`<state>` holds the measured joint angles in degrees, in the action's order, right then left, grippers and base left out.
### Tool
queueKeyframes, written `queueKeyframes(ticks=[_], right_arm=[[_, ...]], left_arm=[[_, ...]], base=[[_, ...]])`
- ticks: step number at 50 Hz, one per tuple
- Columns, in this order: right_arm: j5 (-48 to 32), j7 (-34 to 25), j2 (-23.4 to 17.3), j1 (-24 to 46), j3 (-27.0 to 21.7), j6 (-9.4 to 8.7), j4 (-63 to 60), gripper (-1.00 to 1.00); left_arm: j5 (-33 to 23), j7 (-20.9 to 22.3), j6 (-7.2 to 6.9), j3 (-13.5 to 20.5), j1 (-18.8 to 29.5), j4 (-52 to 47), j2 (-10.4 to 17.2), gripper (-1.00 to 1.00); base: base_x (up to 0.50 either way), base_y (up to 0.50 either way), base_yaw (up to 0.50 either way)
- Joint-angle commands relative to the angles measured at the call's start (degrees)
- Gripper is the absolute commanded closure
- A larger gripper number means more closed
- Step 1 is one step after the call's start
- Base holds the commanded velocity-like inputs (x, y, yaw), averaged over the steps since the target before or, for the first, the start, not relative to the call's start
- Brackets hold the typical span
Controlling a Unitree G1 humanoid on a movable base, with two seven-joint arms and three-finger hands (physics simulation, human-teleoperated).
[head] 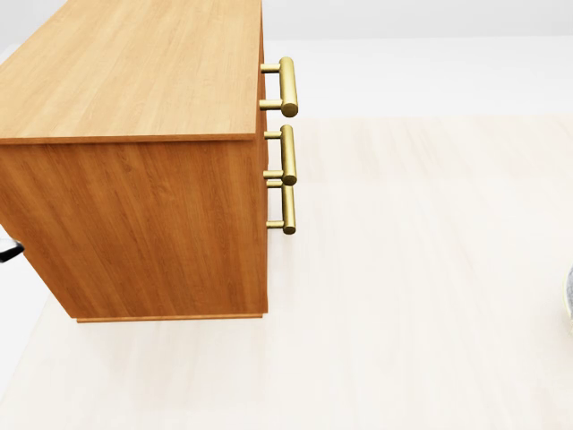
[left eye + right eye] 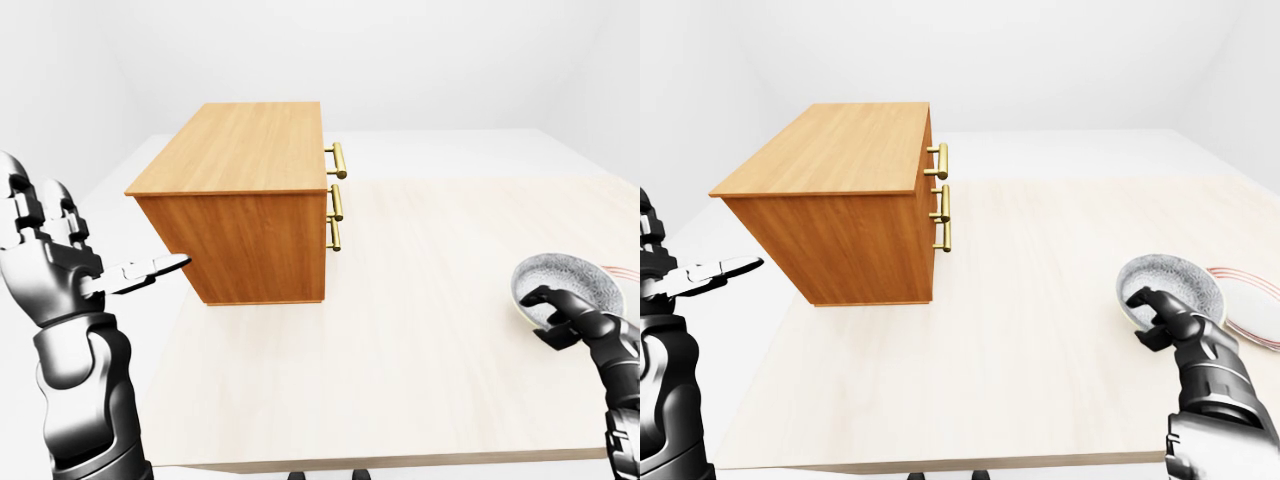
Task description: Put the bowl on top of the cabinet.
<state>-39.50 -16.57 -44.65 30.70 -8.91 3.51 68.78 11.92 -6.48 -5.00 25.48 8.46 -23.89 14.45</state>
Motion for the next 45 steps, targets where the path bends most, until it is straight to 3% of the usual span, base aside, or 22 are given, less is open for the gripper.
queueKeyframes(ticks=[1,21,26,29,32,34,35,38,39,41,45], right_arm=[[0.71,-0.46,1.07,-0.26,1.18,0.92,1.10,1.00],[0.95,-1.56,-0.22,0.75,0.64,0.47,-0.53,1.00],[-1.64,-7.08,-3.85,6.63,-0.09,-1.94,-7.90,1.00],[-7.75,-14.88,-7.59,19.21,1.49,-5.09,-12.33,1.00],[-13.17,-19.16,-7.98,31.55,2.99,-5.72,-10.64,1.00],[-18.38,-20.45,-7.24,40.00,5.53,-4.63,-7.97,1.00],[-21.65,-21.38,-5.41,48.17,7.36,-4.80,-5.40,1.00],[-27.11,-20.81,-1.73,58.19,8.73,-3.69,-0.85,1.00],[-29.85,-21.14,1.17,63.89,10.43,-3.34,0.80,1.00],[-32.82,-21.08,3.84,68.38,11.05,-2.34,2.69,1.00],[-36.48,-20.70,10.06,75.32,11.20,-2.30,4.91,1.00]], left_arm=[[-0.22,-0.82,0.00,-0.55,0.41,1.33,-0.31,-1.00],[-0.44,-0.80,0.00,-0.74,0.65,2.18,-0.25,-1.00],[-0.49,-0.88,0.00,-0.86,0.66,1.96,-0.27,-1.00],[-0.54,-0.88,0.00,-0.91,0.57,1.58,-0.33,-1.00],[-0.60,-0.88,0.00,-0.92,0.54,1.51,-0.41,-1.00],[-0.84,-0.85,0.00,-1.22,0.42,1.58,-0.60,-1.00],[-0.79,-0.79,0.00,-1.19,0.39,1.51,-0.61,-1.00],[-0.74,-0.79,0.00,-1.08,0.44,1.38,-0.57,-1.00],[-0.70,-0.76,0.00,-1.03,0.48,1.38,-0.56,-1.00],[-0.61,-0.74,0.00,-0.92,0.47,1.31,-0.54,-1.00],[-0.63,-0.71,0.00,-1.02,0.38,1.37,-0.67,-1.00]], base=[[0.00,0.00,0.00],[0.00,0.00,0.00],[0.00,0.00,0.00],[0.00,0.00,0.00],[0.00,0.00,0.00],[0.00,0.00,0.00],[0.00,0.00,0.00],[0.00,0.00,0.00],[0.00,0.00,0.00],[0.00,0.00,0.00],[0.00,0.00,0.00]])
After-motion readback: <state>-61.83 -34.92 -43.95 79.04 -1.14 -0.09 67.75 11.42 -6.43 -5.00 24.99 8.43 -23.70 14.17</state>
